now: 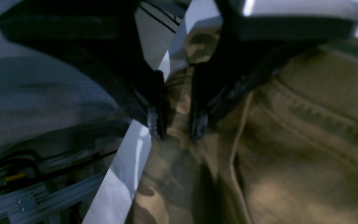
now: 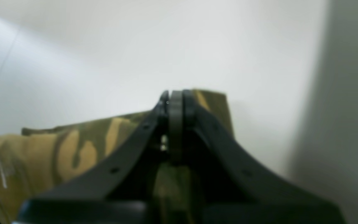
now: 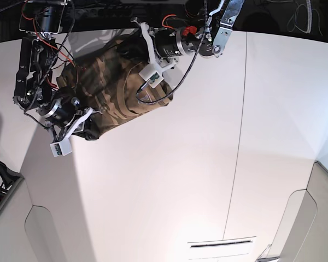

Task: Fold the T-shirt properly
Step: 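Fold the bundle over again with the right gripper and lower it, then press and square the folded shirt with both grippers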

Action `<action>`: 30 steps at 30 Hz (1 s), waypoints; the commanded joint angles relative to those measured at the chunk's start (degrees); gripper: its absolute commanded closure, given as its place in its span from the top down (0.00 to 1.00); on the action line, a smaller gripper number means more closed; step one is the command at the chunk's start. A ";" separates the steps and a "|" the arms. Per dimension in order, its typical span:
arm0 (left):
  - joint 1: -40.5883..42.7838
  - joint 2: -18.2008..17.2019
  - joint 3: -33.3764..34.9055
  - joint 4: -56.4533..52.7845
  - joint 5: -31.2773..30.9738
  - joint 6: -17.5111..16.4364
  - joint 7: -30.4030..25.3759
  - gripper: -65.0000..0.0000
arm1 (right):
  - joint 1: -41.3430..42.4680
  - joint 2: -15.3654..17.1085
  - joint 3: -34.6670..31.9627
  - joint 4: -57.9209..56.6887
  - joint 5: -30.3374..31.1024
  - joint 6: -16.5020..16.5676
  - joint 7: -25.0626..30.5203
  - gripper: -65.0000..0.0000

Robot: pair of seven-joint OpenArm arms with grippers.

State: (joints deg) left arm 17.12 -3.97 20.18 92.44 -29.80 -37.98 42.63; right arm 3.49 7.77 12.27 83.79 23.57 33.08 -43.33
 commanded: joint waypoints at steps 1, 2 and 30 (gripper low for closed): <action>-0.31 0.13 0.00 0.48 1.51 0.02 0.44 0.22 | 0.79 0.33 0.15 0.09 0.81 0.31 1.29 0.00; -0.48 0.11 -0.02 0.48 2.56 0.04 0.44 0.22 | 0.68 0.33 0.15 -0.46 0.83 0.31 1.29 0.00; -13.53 -0.94 -14.32 0.39 13.11 10.36 -2.32 0.22 | -4.98 4.13 4.22 -0.55 19.69 0.61 -10.71 0.00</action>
State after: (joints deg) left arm 4.25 -4.95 5.80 92.23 -16.12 -27.59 41.30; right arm -2.02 11.55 16.23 82.24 42.15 33.21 -54.52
